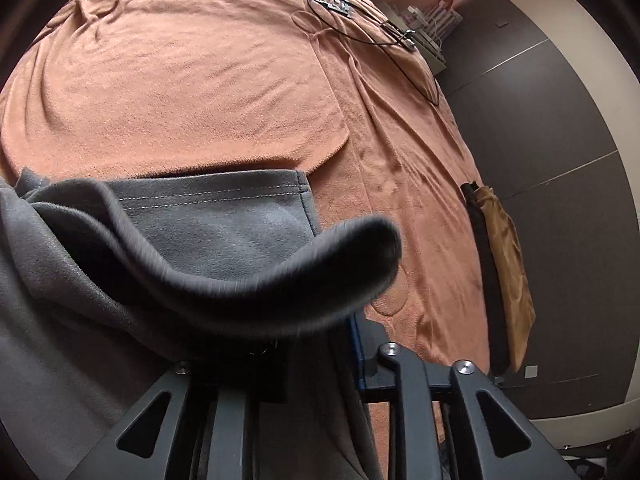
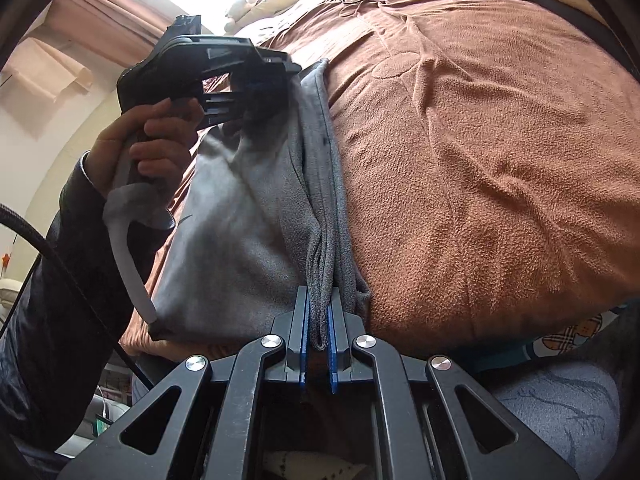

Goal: Fold small clothes
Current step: 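Open both tools and move them over the folded shirt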

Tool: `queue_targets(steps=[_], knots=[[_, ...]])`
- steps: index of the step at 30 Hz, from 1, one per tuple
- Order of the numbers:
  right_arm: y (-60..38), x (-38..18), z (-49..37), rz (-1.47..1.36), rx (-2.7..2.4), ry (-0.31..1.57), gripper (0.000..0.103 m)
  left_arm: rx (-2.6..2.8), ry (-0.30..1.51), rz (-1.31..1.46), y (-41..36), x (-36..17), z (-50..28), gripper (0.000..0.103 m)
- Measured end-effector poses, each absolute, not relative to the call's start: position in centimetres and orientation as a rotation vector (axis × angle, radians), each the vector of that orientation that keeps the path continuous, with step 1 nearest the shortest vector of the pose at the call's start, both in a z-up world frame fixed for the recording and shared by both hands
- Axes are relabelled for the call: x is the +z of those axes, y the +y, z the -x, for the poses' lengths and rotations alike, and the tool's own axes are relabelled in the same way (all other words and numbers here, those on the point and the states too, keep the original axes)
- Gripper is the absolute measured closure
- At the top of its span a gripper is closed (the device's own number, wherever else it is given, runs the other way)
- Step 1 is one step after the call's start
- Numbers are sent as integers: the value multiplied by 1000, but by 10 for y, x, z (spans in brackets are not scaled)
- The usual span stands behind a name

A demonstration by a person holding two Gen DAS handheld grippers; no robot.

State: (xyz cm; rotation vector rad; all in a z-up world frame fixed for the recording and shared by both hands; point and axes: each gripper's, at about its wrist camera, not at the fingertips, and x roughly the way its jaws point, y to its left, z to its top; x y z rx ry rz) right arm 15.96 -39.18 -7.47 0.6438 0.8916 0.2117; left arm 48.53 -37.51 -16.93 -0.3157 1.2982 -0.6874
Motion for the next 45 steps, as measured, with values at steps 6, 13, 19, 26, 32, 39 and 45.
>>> queue_targets(steps=[6,13,19,26,32,39,45], knots=[[-390,-73,-159,-630,205,891,99,-704,1219,326,-352,-146,-478,41],[-387,-72,-157,-616,193,891,99,-627,1205,321,-300,-140,-464,40],[-385,-64,-154,-599,185,888,99,-551,1197,323,-247,-143,-452,40],[-381,-51,-153,-544,180,918,96,-447,1192,294,-194,-155,-439,40],[-390,-27,-160,-501,139,880,58,-396,1199,307,-158,-168,-431,40],[-389,-4,-202,-415,142,852,57,-382,1212,345,-138,-182,-430,40],[-379,0,-253,-344,160,869,57,-392,1207,355,-137,-185,-437,41]])
